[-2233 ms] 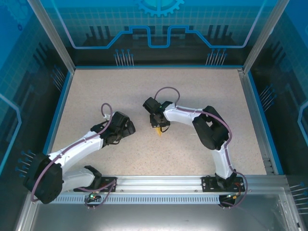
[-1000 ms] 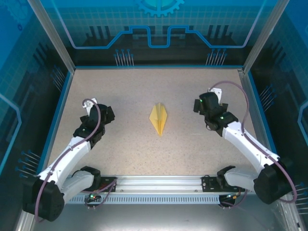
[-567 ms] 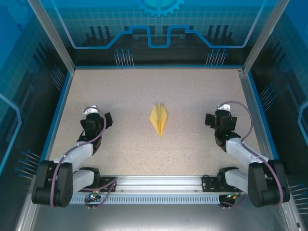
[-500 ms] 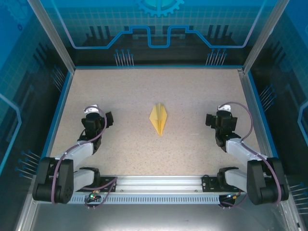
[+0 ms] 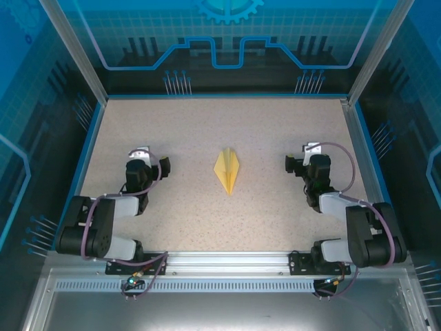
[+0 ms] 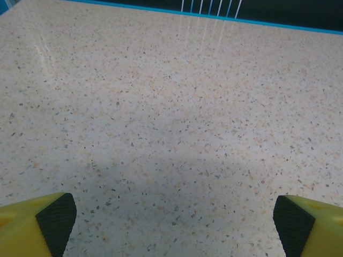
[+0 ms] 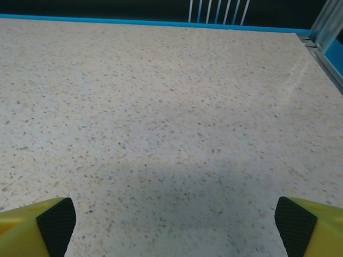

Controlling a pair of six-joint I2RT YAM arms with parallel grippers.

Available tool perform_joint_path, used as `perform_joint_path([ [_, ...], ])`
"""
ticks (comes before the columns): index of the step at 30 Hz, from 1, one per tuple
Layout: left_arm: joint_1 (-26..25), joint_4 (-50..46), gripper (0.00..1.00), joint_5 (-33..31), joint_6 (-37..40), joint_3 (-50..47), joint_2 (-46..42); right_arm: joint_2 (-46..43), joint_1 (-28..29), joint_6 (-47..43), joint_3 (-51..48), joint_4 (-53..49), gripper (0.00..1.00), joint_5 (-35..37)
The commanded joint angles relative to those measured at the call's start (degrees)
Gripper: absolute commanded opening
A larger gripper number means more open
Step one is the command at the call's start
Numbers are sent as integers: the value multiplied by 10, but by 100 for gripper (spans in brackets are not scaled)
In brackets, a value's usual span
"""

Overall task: Fold a paper plane with a square sheet of paper (pick it up from the middle)
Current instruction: Reset both arms

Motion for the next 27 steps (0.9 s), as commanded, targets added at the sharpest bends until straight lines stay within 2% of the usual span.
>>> perform_joint_path([
  [1,7,37,99,16,15,27,22,40,-7,-15,8,74,99,-23],
  [6,7,35,98,5,16,44,53,81,-7,-18,12,100,99,-24],
  [18,5,30,98,7,19,46,53,81,-7,-17,15,94,100,-22],
  [22,5,19,99,54,36,53,55,81,-6,-16,15,94,99,-22],
  [27,5,16,99,55,36,54,56,81,-7,-16,15,93,100,-22],
])
